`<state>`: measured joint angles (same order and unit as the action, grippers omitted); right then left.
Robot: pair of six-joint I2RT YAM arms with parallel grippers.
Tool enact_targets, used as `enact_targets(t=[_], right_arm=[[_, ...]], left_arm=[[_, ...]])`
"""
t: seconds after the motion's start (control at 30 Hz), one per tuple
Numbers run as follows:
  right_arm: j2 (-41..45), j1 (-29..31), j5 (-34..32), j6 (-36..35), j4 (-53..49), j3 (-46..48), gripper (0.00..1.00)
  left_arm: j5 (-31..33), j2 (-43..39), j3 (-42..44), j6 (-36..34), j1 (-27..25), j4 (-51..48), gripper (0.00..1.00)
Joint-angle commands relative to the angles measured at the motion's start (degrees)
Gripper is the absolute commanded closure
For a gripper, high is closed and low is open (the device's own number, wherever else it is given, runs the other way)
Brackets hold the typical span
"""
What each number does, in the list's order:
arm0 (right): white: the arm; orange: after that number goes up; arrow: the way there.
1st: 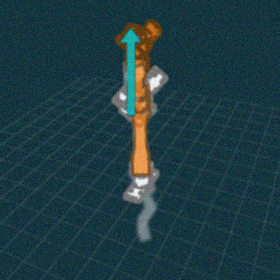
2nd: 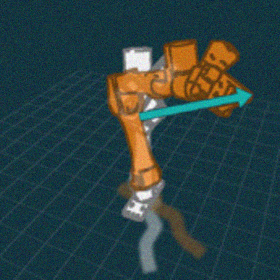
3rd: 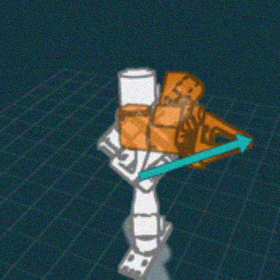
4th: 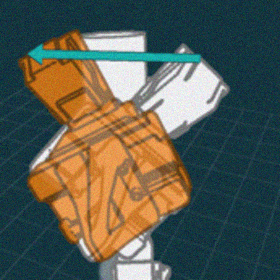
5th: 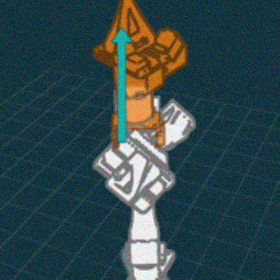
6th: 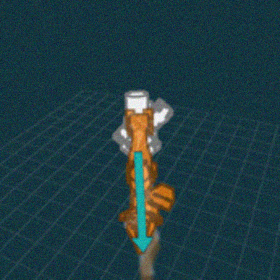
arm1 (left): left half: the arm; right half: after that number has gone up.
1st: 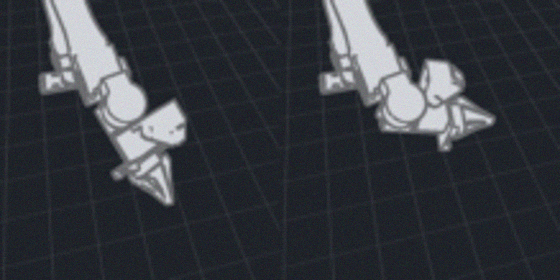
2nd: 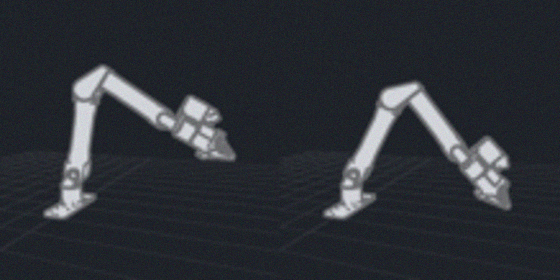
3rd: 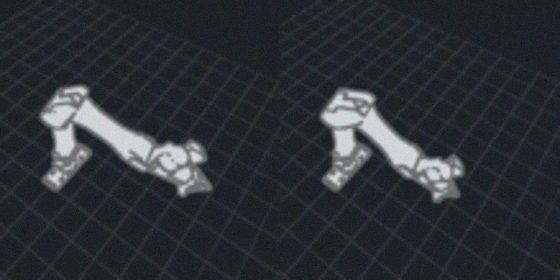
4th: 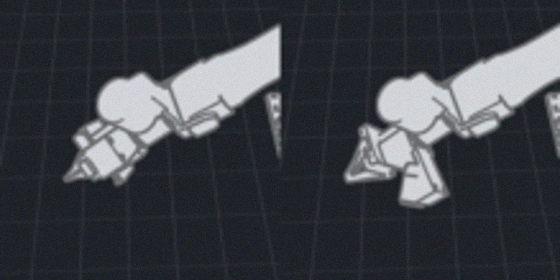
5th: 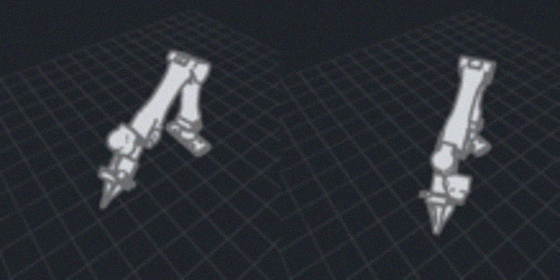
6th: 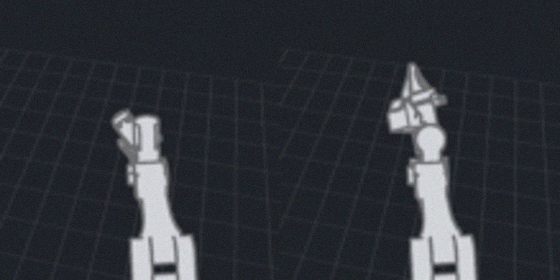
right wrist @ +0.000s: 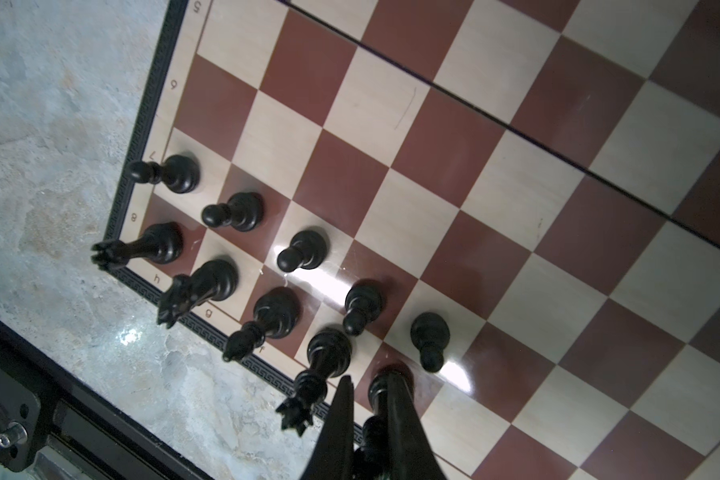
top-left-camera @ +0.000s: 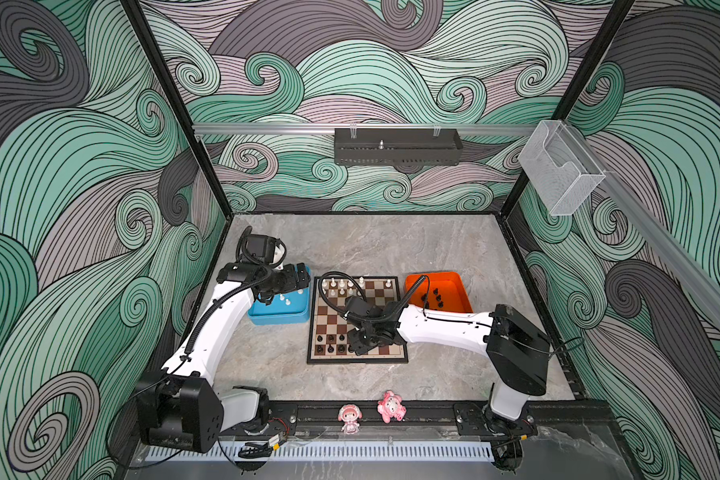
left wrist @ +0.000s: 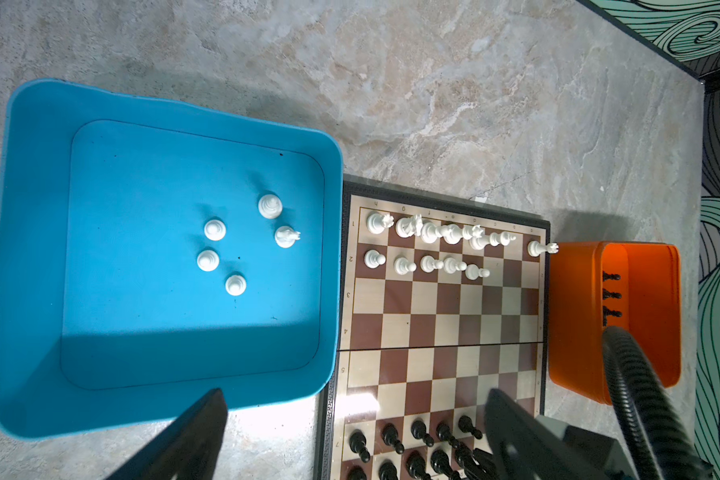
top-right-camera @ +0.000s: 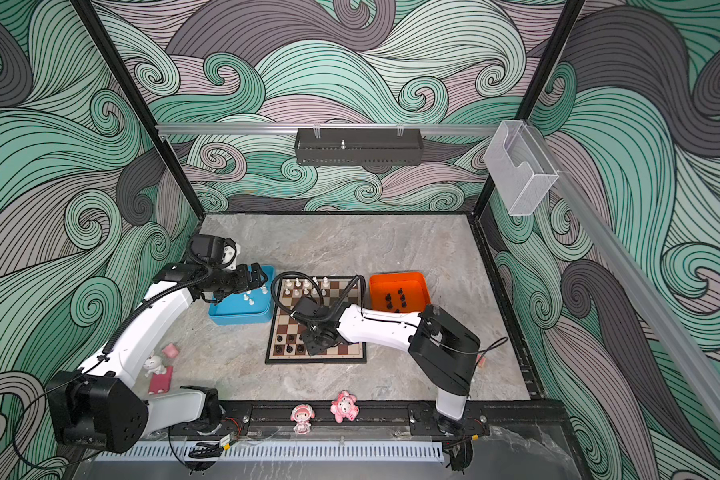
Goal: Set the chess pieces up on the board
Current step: 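Lower the black piece onto a near-row square and open the right gripper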
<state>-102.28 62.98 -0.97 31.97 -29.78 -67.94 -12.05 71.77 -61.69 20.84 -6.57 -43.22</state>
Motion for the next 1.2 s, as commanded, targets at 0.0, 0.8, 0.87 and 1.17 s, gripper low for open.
enact_targets(t=[0.0,0.8,0.87,1.17], right_arm=[[-0.6,-0.5,0.2,-0.1,0.1,1.0,0.87],[-0.7,-1.0,-0.2,0.9,-0.3,1.7,0.83],[-0.6,-1.0,-0.2,1.0,-0.4,1.9,0.81],[0.6,-1.0,-0.6,1.4,-1.1,1.7,0.72]], left_arm=[[-0.2,-0.4,-0.1,0.7,-0.1,0.1,0.01],[-0.9,0.3,0.2,0.7,-0.1,0.2,0.01],[-1.0,0.4,0.2,0.7,-0.1,0.2,0.01],[-2.2,0.7,-0.1,0.8,-0.1,0.9,0.01]])
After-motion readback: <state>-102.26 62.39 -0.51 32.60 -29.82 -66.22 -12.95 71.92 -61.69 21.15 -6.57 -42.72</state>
